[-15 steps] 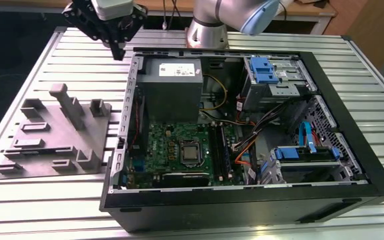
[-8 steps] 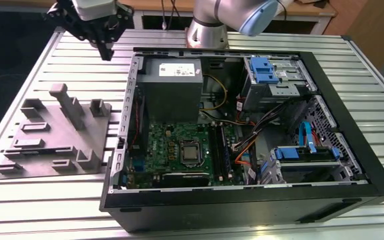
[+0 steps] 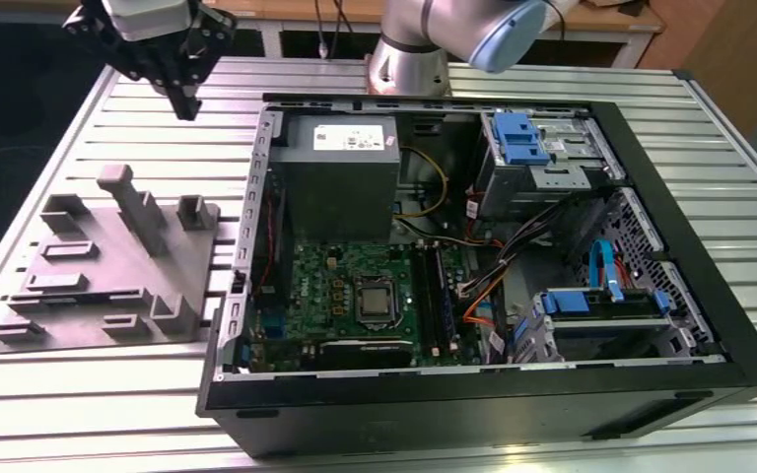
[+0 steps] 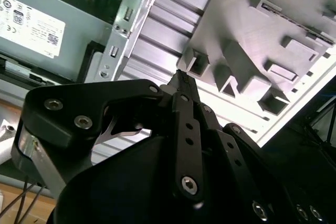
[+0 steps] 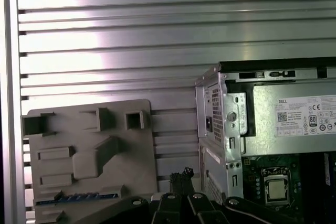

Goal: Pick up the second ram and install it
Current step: 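Reach for the second ram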

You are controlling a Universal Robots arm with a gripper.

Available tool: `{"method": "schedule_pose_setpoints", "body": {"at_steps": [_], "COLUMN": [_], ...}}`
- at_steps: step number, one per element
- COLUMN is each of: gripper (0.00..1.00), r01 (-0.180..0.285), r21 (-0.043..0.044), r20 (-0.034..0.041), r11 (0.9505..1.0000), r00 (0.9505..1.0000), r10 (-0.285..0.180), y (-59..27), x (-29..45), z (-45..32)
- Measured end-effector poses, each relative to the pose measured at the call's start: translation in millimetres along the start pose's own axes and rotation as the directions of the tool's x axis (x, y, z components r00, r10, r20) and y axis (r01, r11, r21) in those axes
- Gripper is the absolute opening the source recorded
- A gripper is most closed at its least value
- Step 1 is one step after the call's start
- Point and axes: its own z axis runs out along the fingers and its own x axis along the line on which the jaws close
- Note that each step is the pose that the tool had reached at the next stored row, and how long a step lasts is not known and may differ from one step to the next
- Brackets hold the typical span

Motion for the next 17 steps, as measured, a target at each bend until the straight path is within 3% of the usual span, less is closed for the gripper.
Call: {"method": "schedule_pose_setpoints", "body": {"at_steps": [17], "gripper": [0.1], "r01": [0.0], "r21": [0.0001], "r20": [-0.0001], "r11": [1.0], "r00": [1.0], "r10": [0.0], "y": [-3.4], "x": [44.8], "z": [0.5]}}
